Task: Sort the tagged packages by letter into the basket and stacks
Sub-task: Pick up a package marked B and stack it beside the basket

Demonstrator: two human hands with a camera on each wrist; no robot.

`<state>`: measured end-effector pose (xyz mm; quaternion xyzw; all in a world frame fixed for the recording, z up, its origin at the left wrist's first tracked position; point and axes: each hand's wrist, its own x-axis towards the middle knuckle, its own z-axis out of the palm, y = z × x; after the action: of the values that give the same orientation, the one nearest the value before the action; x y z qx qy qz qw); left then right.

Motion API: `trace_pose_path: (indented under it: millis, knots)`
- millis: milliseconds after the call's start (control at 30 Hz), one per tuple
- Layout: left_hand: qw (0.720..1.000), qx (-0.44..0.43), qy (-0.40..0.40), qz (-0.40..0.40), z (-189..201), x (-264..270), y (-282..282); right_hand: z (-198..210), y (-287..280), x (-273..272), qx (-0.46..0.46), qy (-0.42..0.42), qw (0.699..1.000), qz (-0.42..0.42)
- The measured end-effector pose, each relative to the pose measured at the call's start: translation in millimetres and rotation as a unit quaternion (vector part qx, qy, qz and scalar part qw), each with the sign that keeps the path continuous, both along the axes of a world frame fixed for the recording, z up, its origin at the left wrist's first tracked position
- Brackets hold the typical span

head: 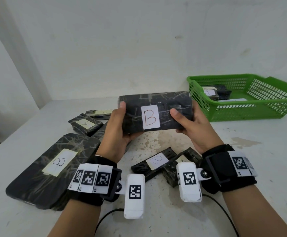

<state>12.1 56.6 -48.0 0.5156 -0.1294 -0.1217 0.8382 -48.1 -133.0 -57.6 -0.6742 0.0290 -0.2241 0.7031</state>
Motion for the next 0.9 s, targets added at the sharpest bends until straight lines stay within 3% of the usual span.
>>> trace_pose_path:
  millis: [100, 200, 400, 567, 900]
  knots:
    - [0.998, 0.032, -0.027, 0.038, -2.8, 3.1, -0.1, 0.3, 2.7, 1.0, -0.001, 0.001, 1.000, 0.001]
    - [0.998, 0.038, -0.039, 0.037, -3.6, 2.8, 1.4, 5.3, 5.6, 0.1, 0.045, 0.015, 0.999, 0.015]
    - [0.995, 0.085, -0.047, 0.016, -3.0, 1.1, 3.8, 2.9, 4.2, 3.0, 0.052, 0.007, 0.999, 0.012]
    - [0.996, 0.078, -0.040, 0.028, -3.8, 3.9, 5.2, 5.0, 4.6, 3.4, 0.089, 0.013, 0.995, 0.037]
    - [0.995, 0.081, -0.048, 0.042, -4.6, 0.4, 2.7, 6.8, 10.4, 0.7, 0.061, 0.019, 0.998, 0.000]
